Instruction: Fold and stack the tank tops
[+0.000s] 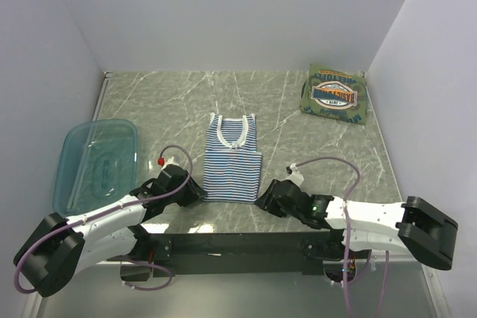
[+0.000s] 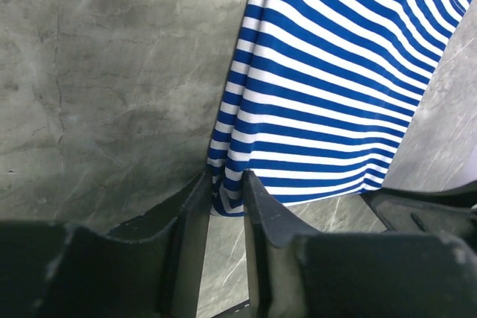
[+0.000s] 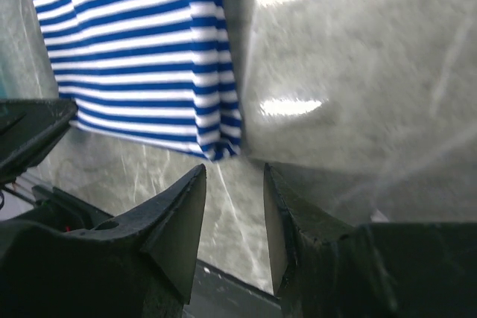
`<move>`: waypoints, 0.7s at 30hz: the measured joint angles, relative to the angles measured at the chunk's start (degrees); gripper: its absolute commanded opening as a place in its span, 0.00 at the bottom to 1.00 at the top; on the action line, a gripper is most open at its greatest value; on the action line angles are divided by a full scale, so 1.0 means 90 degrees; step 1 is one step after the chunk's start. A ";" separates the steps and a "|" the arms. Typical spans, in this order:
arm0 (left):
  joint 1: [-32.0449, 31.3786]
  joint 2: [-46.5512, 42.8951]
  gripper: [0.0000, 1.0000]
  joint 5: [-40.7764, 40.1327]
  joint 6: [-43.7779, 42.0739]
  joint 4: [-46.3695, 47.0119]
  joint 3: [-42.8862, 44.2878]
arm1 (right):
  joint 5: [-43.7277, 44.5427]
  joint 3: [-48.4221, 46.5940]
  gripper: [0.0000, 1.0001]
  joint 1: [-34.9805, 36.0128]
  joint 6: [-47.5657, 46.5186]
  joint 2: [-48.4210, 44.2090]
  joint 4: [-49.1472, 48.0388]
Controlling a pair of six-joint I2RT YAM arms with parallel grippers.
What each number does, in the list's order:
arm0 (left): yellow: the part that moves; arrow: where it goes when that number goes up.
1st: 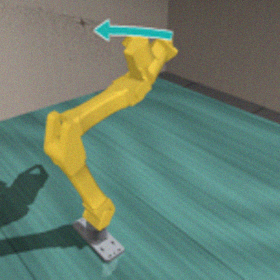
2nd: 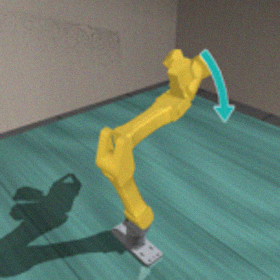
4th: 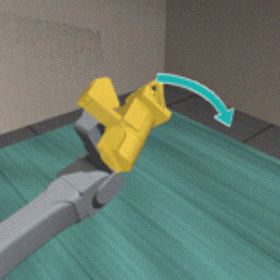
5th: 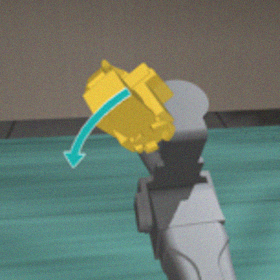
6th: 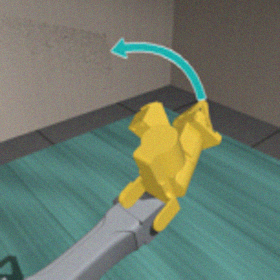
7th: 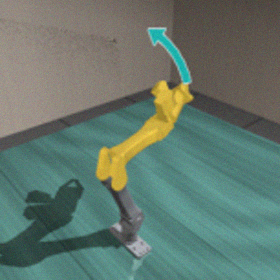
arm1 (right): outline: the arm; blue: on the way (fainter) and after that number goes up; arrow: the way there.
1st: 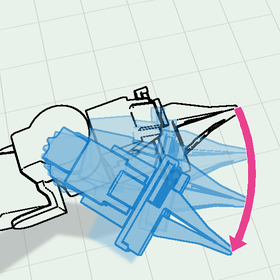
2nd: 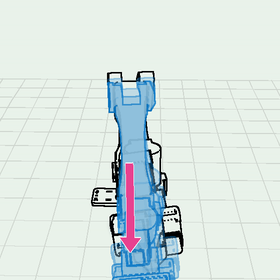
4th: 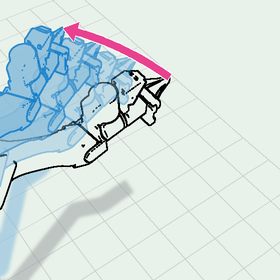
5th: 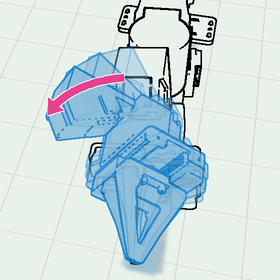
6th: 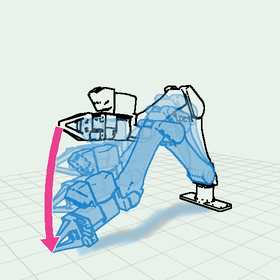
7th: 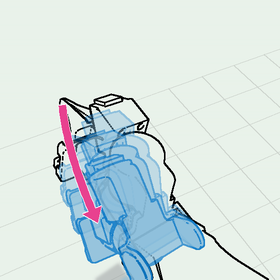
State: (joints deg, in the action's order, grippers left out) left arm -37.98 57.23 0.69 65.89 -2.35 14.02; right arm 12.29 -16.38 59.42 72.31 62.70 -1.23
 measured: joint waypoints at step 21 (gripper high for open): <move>-0.0017 0.0248 0.35 0.0017 0.0002 0.0180 0.0029 | 0.0595 -0.0148 0.49 0.0289 0.0168 -0.0374 0.0838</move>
State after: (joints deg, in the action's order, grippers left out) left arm -38.13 59.46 0.84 65.91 -0.73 14.28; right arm 17.65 -17.72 62.02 73.82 59.33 6.31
